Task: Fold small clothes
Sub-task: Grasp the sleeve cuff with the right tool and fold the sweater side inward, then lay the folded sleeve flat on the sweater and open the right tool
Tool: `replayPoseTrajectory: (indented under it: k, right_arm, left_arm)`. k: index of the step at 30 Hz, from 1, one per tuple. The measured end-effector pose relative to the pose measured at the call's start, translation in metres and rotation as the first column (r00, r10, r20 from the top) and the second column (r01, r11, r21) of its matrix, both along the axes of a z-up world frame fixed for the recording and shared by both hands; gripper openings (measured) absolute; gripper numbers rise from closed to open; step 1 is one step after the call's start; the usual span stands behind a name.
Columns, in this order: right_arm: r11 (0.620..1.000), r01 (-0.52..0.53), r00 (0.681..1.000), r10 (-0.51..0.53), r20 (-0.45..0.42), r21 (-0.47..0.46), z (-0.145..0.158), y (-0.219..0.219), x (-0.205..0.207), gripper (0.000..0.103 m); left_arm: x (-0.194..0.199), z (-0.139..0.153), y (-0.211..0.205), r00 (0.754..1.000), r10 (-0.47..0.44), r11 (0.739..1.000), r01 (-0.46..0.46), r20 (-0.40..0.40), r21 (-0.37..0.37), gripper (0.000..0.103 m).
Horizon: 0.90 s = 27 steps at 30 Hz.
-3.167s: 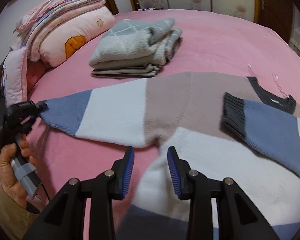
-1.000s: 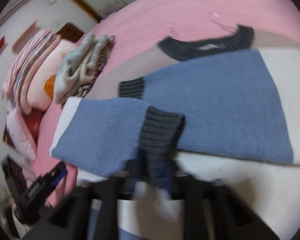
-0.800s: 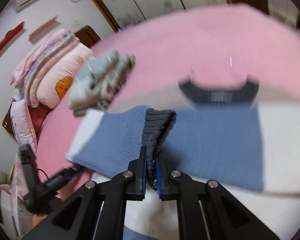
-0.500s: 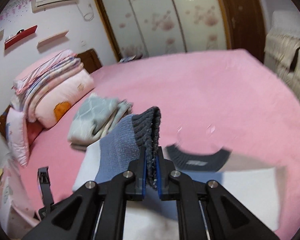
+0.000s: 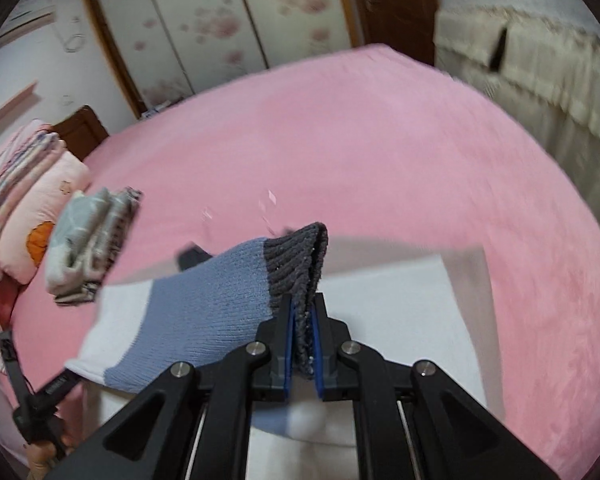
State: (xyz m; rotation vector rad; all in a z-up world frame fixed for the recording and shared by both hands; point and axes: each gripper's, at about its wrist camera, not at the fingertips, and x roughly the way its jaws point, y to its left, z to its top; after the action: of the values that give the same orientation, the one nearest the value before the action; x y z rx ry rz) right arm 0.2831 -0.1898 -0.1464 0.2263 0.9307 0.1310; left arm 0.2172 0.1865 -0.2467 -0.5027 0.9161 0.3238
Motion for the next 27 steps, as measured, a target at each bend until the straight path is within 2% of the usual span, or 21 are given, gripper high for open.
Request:
replayPoseTrajectory:
  k: [4, 6, 9, 13, 16, 18, 21, 27]
  right_arm:
    - [0.998, 0.018, 0.993, -0.012, -0.116, 0.057, -0.040, -0.005, -0.004, 0.008]
    - [0.997, 0.038, 0.989, -0.027, -0.147, 0.073, -0.055, -0.008, -0.004, 0.010]
    - [0.992, 0.056, 0.987, -0.038, -0.156, 0.116, -0.062, -0.013, -0.003, 0.011]
    - [0.988, 0.058, 0.985, -0.034, -0.168, 0.143, -0.063, -0.017, -0.001, 0.011]
    - [0.987, 0.058, 0.984, -0.031, -0.175, 0.148, -0.061, -0.019, -0.001, 0.014]
    - [0.990, 0.060, 0.984, -0.038, -0.174, 0.127, -0.059, -0.020, -0.002, 0.018]
    - [0.995, 0.063, 0.988, -0.051, -0.149, 0.074, -0.047, -0.020, -0.008, 0.021]
    - [0.999, 0.043, 0.998, -0.043, -0.046, 0.001, -0.018, -0.018, -0.022, 0.021]
  left_arm:
    - [-0.004, 0.001, -0.005, 1.000, 0.024, 0.998, -0.025, 0.010, 0.054, 0.028]
    - [-0.006, 0.000, -0.007, 1.000, 0.024, 0.998, -0.025, 0.008, 0.060, 0.028]
    - [-0.007, -0.002, -0.012, 1.000, 0.003, 0.997, -0.003, -0.001, 0.076, 0.028]
    - [-0.004, -0.011, -0.003, 0.999, -0.032, 0.996, 0.032, -0.003, 0.080, 0.031]
    - [-0.010, -0.009, 0.002, 0.999, -0.054, 0.995, 0.054, -0.005, 0.078, 0.045]
    - [-0.019, -0.006, 0.011, 0.998, -0.066, 0.997, 0.066, 0.008, 0.033, 0.058]
    - [-0.036, 0.003, 0.025, 0.995, -0.091, 0.996, 0.092, 0.030, -0.022, 0.061]
    - [-0.053, 0.027, 0.028, 0.987, -0.152, 0.988, 0.150, 0.051, 0.035, 0.061]
